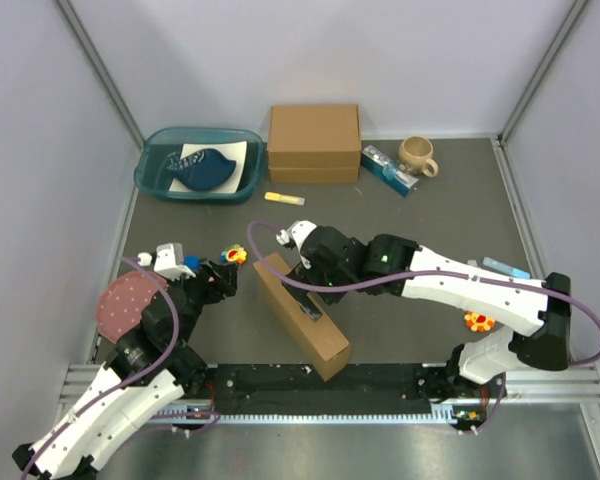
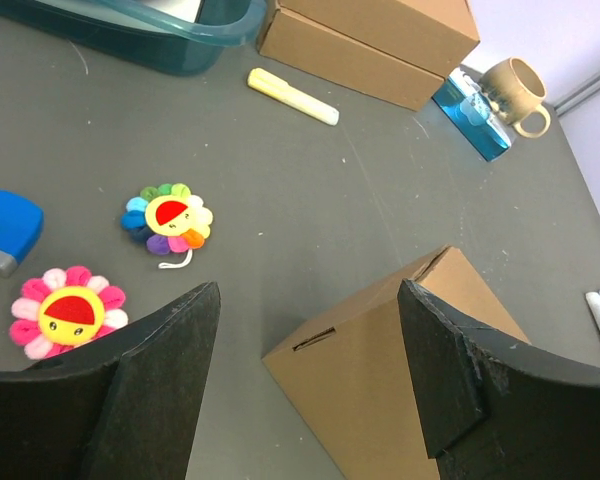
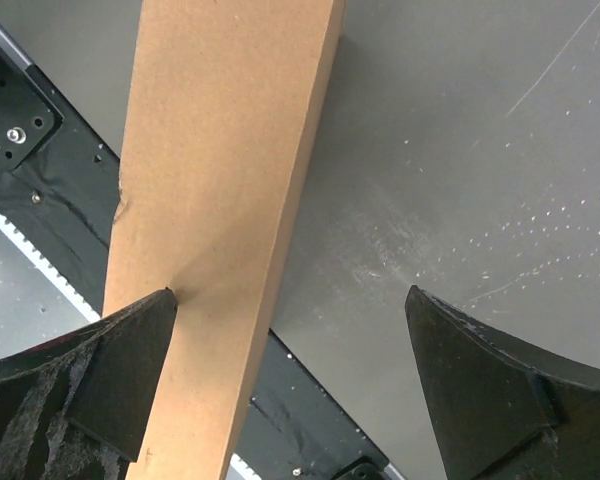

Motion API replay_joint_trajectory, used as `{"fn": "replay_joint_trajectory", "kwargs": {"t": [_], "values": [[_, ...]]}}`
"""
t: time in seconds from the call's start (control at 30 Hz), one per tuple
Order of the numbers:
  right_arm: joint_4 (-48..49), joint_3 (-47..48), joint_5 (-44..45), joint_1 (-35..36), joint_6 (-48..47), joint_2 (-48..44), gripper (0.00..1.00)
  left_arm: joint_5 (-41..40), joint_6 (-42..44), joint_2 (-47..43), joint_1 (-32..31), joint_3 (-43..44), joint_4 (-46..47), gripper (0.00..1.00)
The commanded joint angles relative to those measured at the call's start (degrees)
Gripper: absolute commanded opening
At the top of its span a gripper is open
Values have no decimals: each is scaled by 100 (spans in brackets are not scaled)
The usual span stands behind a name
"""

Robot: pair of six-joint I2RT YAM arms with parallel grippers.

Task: Fold the paper box

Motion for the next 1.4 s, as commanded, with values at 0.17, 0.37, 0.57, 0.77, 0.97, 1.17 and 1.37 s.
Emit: {"fn": "replay_joint_trajectory", "kwargs": {"t": [0.17, 0.37, 0.57, 0.77, 0.97, 1.17, 1.37], "values": [[283, 825, -20, 99, -85, 283, 99, -253, -22, -290, 10, 86, -80, 77], [371, 835, -504, 108, -102, 520, 99, -262, -4, -281, 19, 95, -72, 78], [477, 677, -794, 213, -120, 828, 99, -245, -83, -317, 10, 60, -80, 78], [521, 483, -803, 222, -286, 1066, 93, -209, -92, -325, 10, 34, -107, 78], [521, 457, -803, 222, -682, 1022, 63, -227, -92, -361, 10, 16, -133, 78], [503, 465, -690, 222, -1226, 934, 25, -218, -83, -413, 19, 7, -151, 78], [362, 948, 479, 82, -2886, 741, 0, -201, -83, -396, 10, -2, -89, 78]]}}
